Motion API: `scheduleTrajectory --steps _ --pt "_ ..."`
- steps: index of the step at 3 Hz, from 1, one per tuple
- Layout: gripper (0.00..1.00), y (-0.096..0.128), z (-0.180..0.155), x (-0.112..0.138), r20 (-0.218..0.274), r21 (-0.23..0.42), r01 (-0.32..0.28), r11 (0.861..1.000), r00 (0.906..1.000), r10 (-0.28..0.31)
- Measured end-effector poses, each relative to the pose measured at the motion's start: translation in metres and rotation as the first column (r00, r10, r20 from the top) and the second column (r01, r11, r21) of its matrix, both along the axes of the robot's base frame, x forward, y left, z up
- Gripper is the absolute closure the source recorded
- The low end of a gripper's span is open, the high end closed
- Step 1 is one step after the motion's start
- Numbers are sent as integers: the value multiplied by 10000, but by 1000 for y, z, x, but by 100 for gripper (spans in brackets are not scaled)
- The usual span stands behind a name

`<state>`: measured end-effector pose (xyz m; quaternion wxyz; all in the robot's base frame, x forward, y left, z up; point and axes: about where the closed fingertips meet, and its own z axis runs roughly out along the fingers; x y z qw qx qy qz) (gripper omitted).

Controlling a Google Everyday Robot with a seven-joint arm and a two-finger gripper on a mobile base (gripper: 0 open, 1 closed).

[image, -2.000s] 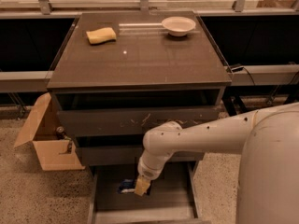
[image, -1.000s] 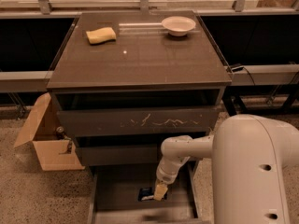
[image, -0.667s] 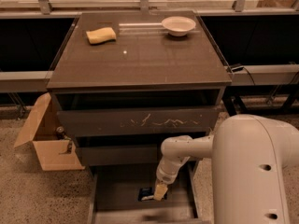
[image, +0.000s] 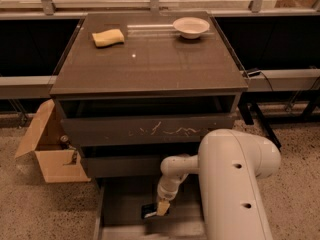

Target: Place rxbar blueberry into bottom drawer

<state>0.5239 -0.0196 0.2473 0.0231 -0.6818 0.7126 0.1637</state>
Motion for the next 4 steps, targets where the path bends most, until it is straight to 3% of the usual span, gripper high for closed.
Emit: scheduleTrajectory --steps 1,2,4 --pt "100 12 -16 6 109 69 -386 9992 9992 385" --pt "82 22 -32 3 62 -64 -510 9987 9987 511" --pt "36 31 -51 1 -160 -101 -599 9982 9981 597"
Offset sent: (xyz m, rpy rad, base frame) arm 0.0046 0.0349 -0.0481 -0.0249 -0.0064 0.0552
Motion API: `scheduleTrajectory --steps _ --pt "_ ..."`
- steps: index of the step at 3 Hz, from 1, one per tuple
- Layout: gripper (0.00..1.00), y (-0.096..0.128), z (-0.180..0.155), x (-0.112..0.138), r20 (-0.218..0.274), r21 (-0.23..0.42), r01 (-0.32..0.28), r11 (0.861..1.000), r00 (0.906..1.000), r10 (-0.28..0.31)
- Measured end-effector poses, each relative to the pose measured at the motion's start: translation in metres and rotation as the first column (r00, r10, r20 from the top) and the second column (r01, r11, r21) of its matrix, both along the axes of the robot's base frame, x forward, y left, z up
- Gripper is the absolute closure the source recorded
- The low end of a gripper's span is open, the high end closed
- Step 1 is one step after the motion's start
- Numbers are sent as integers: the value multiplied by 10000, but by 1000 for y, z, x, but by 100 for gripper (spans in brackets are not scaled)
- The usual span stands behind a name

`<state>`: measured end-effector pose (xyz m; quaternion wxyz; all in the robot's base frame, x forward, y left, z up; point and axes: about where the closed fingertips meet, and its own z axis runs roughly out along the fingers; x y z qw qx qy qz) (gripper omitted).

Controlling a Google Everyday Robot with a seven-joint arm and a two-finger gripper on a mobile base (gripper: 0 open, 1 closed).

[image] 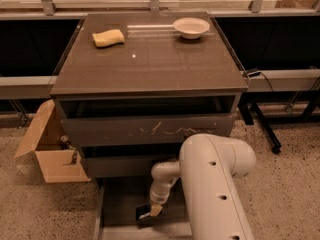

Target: Place rxbar blueberry into bottom drawer

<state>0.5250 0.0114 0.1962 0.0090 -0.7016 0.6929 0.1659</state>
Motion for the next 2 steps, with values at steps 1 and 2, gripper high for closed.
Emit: scheduleTrajectory --steps 1,2 --pt "13 0 0 0 0 0 0 10000 10000 0" --pt "0 -4 8 -2 259 171 93 9998 9996 -98"
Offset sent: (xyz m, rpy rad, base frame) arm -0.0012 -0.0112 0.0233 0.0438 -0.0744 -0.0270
